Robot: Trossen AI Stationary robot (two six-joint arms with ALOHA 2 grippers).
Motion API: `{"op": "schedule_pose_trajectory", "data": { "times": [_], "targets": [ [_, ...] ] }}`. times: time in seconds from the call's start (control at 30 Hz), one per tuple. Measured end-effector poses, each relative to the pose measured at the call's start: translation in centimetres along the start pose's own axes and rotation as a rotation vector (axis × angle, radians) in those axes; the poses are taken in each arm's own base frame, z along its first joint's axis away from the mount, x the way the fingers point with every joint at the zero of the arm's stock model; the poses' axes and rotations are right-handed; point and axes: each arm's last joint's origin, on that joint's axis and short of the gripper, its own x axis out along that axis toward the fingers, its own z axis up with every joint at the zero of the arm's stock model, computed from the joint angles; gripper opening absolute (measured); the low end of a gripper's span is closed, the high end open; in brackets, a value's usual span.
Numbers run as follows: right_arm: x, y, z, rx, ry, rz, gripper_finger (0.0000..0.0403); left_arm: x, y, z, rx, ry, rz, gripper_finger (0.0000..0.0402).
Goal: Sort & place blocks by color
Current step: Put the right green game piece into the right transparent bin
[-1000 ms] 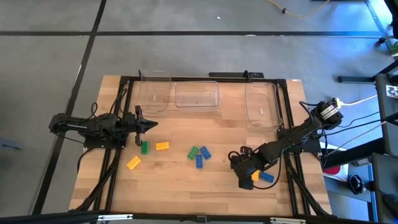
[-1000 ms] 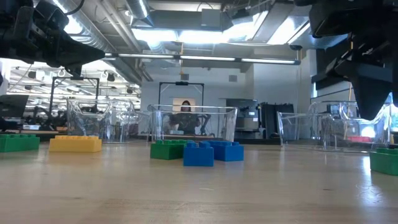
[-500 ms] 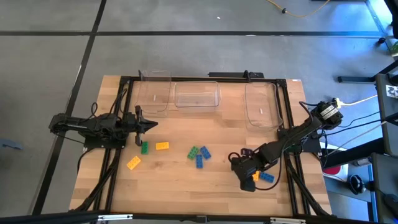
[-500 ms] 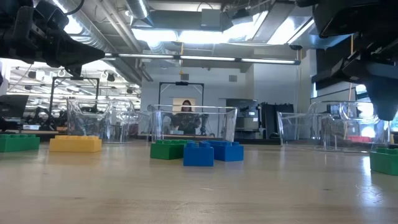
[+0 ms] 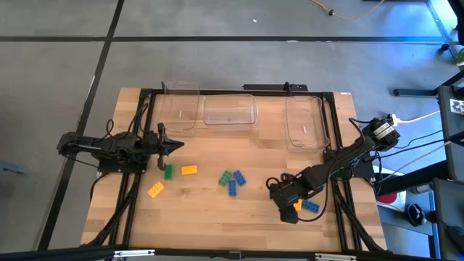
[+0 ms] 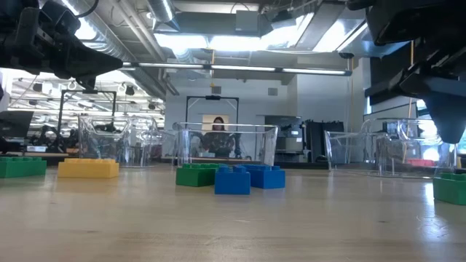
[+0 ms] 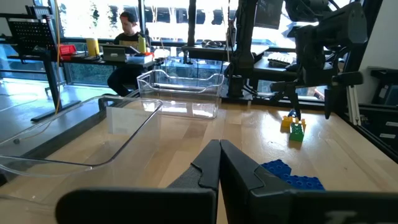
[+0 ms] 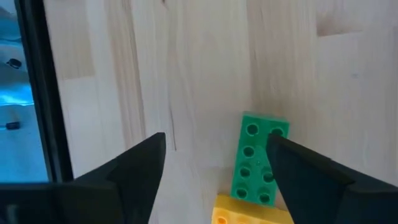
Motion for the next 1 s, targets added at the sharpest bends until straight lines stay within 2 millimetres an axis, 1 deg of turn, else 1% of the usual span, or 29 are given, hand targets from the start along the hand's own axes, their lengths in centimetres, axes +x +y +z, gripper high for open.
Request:
{"op": "schedule_pose_trajectory", "data": {
  "times": [0.1, 0.27, 0.37, 0.63, 0.8, 1.0],
  "targets": [
    [0.0, 0.0, 0.0, 0.001, 0.004, 0.009, 0.0286, 0.0, 0.0, 0.0, 0.000, 0.000, 0.000, 0.0000],
    [0.0, 0.2, 0.0, -0.068, 0.025, 0.047, 0.0286, 0.0, 0.0, 0.0, 0.000, 0.000, 0.000, 0.0000],
    [0.0, 0.2, 0.0, -0.075, 0.022, 0.047, 0.0286, 0.0, 0.0, 0.0, 0.000, 0.001, 0.000, 0.0000],
    [0.0, -0.3, -0.2, -0.072, -0.003, -0.063, 0.0286, 0.0, 0.0, 0.0, 0.000, 0.000, 0.000, 0.0000],
    [0.1, -0.5, -0.2, -0.071, -0.019, -0.096, 0.0286, 0.0, 0.0, 0.0, 0.000, 0.000, 0.000, 0.0000],
    [1.2, -1.5, -1.5, 0.038, 0.032, -0.107, 0.0286, 0.0, 0.0, 0.0, 0.000, 0.000, 0.000, 0.0000]
  ]
}}
